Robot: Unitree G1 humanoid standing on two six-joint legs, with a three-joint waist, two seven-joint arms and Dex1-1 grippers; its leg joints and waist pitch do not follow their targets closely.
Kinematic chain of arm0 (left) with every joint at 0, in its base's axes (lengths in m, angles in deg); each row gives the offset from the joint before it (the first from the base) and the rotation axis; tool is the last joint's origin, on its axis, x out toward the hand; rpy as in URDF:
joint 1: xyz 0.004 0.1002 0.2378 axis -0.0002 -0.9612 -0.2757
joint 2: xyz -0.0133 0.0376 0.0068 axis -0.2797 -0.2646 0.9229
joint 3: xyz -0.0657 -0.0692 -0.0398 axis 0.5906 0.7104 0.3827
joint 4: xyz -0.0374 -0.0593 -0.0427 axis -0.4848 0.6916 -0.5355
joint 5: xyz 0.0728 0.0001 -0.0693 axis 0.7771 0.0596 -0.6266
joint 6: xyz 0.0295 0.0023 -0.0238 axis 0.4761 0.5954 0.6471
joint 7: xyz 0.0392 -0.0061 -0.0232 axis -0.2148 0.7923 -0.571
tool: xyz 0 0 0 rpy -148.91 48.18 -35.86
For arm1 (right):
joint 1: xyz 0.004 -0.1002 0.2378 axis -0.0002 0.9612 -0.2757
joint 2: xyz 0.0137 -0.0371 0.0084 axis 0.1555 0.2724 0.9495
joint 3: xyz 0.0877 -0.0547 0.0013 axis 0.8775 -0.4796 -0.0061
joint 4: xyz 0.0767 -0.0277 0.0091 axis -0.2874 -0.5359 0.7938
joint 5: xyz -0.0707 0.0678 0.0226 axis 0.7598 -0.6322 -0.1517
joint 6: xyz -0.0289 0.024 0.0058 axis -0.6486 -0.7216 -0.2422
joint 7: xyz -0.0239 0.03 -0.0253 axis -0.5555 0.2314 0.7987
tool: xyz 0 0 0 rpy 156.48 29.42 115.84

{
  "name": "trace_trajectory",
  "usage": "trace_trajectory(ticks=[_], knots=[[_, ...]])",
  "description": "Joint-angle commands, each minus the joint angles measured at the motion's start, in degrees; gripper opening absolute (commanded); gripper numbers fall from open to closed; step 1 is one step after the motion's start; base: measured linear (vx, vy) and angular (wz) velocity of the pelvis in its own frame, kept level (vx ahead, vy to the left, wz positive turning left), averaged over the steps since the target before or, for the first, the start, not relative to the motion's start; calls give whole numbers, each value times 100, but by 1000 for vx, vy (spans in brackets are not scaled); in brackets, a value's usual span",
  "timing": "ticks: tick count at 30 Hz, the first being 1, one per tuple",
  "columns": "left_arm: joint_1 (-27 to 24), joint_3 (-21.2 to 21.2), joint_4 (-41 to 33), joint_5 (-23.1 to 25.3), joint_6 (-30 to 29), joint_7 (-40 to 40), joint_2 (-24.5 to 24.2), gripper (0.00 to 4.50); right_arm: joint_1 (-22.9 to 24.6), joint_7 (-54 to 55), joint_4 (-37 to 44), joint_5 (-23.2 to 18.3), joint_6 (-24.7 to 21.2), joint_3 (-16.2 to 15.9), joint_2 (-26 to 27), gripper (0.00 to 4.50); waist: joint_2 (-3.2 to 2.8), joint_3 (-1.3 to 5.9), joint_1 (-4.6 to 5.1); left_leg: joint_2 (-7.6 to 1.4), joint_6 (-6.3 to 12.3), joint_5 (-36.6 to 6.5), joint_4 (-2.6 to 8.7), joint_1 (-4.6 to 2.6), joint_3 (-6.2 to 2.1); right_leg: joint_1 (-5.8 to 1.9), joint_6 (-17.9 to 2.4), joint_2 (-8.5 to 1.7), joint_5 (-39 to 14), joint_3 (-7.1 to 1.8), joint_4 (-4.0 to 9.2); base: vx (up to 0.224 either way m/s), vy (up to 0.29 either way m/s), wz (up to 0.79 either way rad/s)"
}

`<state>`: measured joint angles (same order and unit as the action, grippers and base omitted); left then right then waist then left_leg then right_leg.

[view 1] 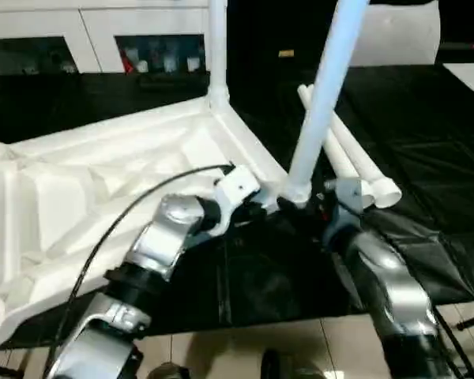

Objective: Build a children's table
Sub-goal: Rotate leg to tighten, then rotate table base

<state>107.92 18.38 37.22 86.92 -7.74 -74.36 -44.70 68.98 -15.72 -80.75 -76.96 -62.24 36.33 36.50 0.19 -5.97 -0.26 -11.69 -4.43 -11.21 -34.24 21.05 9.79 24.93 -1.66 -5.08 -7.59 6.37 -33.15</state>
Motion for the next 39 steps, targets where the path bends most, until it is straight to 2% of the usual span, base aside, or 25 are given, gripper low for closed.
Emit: trace_trajectory(ticks=[1, 3, 5, 9, 11, 12, 15, 16, 17, 18, 21, 22, 23, 24, 25, 26, 27, 28, 29, 30, 32, 33, 35, 37, 39], knots=[[120, 172, 54, -96, 320, 222, 30, 0, 160, -173, 475, -270, -149, 146, -66, 443, 56, 522, -39, -58, 643, -740, 346, 39, 8, -471, -798, -267, -2014, -266, 441, 0, 0, 0], [273, 355, 347, -38, 386, 671, 68, 0, 373, -101, 765, -302, -242, 274, -119, 443, 53, 533, -51, -53, 641, -731, 340, 21, 9, -460, -738, -249, -2040, -265, 449, 0, 0, 0], [379, 460, 525, -43, 491, 900, 124, 0, 486, -63, 883, -296, -305, 266, -128, 443, 67, 541, -45, -29, 573, -766, 340, 54, -4, -484, -612, -252, -2236, -239, 468, 0, 0, 0], [675, 640, 975, -211, 742, 1177, 303, 0, 763, 17, 1168, -306, -621, 32, -169, 443, 56, 561, -41, -3, 583, -752, 321, 47, -1, -477, -527, -246, -2332, -234, 498, 0, 0, 0], [939, 911, 1299, -550, 926, 1196, 538, 0, 816, 314, 1133, -98, -582, -106, 10, 443, 53, 581, -44, 11, 591, -681, 304, 44, 8, -461, -564, -244, -2253, -227, 503, 0, 0, 0], [990, 939, 1355, -610, 1002, 1168, 558, 44, 819, 356, 1153, -104, -613, -131, 51, 450, 59, 584, -43, 12, 597, -651, 304, 57, 8, -466, -582, -246, -2205, -227, 495, 0, 0, 0], [1126, 1111, 1467, -915, 975, 1000, 626, 55, 798, 496, 1209, -88, -758, -208, 194, 450, 19, 620, -91, -36, 677, -487, 298, 31, -3, -464, -886, -270, -1669, -251, 420, 0, 0, 0], [1149, 1122, 1486, -935, 1082, 978, 624, 74, 781, 519, 1211, -77, -780, -238, 222, 450, 15, 625, -110, -69, 732, -398, 299, 2, -2, -441, -1066, -265, -1298, -267, 376, 0, 0, 0], [1182, 1180, 1480, -964, 1247, 1037, 625, 74, 741, 573, 1199, -60, -825, -286, 269, 450, 36, 611, -132, -63, 780, -409, 302, 28, -3, -466, -1112, -264, -1225, -252, 367, 0, 0, 0], [1188, 1198, 1473, -974, 1266, 1054, 625, 92, 731, 583, 1192, -56, -834, -296, 277, 450, 29, 604, -146, -65, 770, -454, 306, 18, -3, -468, -1099, -271, -1292, -251, 369, 0, 0, 0], [1209, 1409, 1285, -1047, 1237, 1181, 538, 92, 644, 636, 1124, 24, -914, -451, 282, 450, 31, 594, -184, -58, 673, -528, 314, 20, 5, -488, -971, -285, -1593, -250, 389, 0, 0, 0], [1177, 1416, 1141, -919, 1175, 1269, 373, 92, 599, 661, 1074, 72, -965, -514, 275, 450, -18, 583, -191, -51, 632, -567, 320, 14, 5, -479, -898, -279, -1717, -246, 410, 0, 0, 0], [1138, 1405, 1031, -821, 1104, 1321, 253, 92, 571, 673, 1043, 98, -985, -547, 274, 450, 10, 583, -167, -57, 580, -622, 331, 28, 0, -484, -837, -262, -1774, -246, 409, 0, 0, 0], [1057, 1364, 819, -622, 970, 1436, -15, 92, 514, 709, 980, 145, -1034, -615, 273, 450, 4, 591, -167, -63, 530, -664, 334, 19, -6, -489, -803, -264, -1825, -244, 399, 0, 0, 0], [970, 1331, 648, -454, 893, 1507, -256, 92, 466, 737, 928, 159, -1075, -648, 288, 450, 3, 584, -134, -54, 460, -699, 346, 45, -19, -512, -703, -259, -1957, -236, 398, 0, 0, 0], [855, 1334, 454, -347, 740, 1525, -527, 75, 412, 772, 873, 176, -1115, -678, 305, 450, -47, 569, -130, -75, 361, -807, 359, 4, -24, -469, -641, -269, -2076, -245, 420, 0, 0, 0], [696, 1395, 192, -253, 469, 1533, -813, 75, 352, 811, 790, 196, -1133, -700, 335, 450, -62, 567, -105, -75, 279, -888, 363, -15, -27, -459, -607, -270, -2214, -241, 409, 0, 0, 0], [429, 1514, -203, -6, 125, 1582, -1257, 75, 255, 868, 640, 218, -1173, -722, 388, 450, -78, 560, -83, -79, 239, -959, 358, -56, -18, -414, -610, -260, -2285, -249, 427, 0, 0, 0], [203, 1619, -483, 230, -159, 1598, -1632, 60, 168, 916, 508, 243, -1183, -741, 440, 450, -86, 564, -64, -98, 194, -935, 376, -31, -50, -441, -649, -279, -2218, -251, 380, 0, 0, 0], [198, 1621, -488, 235, -165, 1598, -1640, 46, 166, 917, 505, 243, -1183, -741, 441, 450, -110, 535, -15, -80, 162, -957, 384, -16, -40, -424, -608, -243, -2275, -246, 406, 0, 0, 0], [100, 1666, -594, 350, -286, 1602, -1811, 36, 124, 940, 444, 256, -1182, -751, 464, 450, -137, 545, -23, -77, 147, -1013, 359, -97, -20, -371, -643, -243, -2219, -266, 432, 0, 0, 0], [-167, 1733, -772, 667, -441, 1579, -2272, 35, 2, 978, 275, 265, -1205, -788, 541, 450, -135, 550, -60, -113, 138, -1016, 382, -111, -26, -357, -804, -232, -1923, -280, 393, 0, 0, 0], [-372, 1751, -888, 832, -562, 1546, -2592, 14, -107, 1007, 128, 294, -1195, -831, 591, 450, -121, 550, -47, -102, 128, -973, 407, -47, -41, -407, -849, -224, -1737, -282, 337, 0, 0, 0], [-542, 1712, -938, 870, -720, 1510, -2816, 5, -244, 1050, -38, 306, -1152, -843, 642, 450, -164, 548, -77, -111, 59, -1085, 407, -95, -43, -377, -935, -247, -1683, -301, 317, 0, 0, 0], [-822, 1542, -1002, 993, -952, 1419, -3148, 5, -466, 1102, -311, 273, -1074, -802, 740, 450, -170, 544, -93, -107, 34, -1146, 414, -98, -42, -376, -943, -249, -1708, -308, 322, 0, 0, 0]])
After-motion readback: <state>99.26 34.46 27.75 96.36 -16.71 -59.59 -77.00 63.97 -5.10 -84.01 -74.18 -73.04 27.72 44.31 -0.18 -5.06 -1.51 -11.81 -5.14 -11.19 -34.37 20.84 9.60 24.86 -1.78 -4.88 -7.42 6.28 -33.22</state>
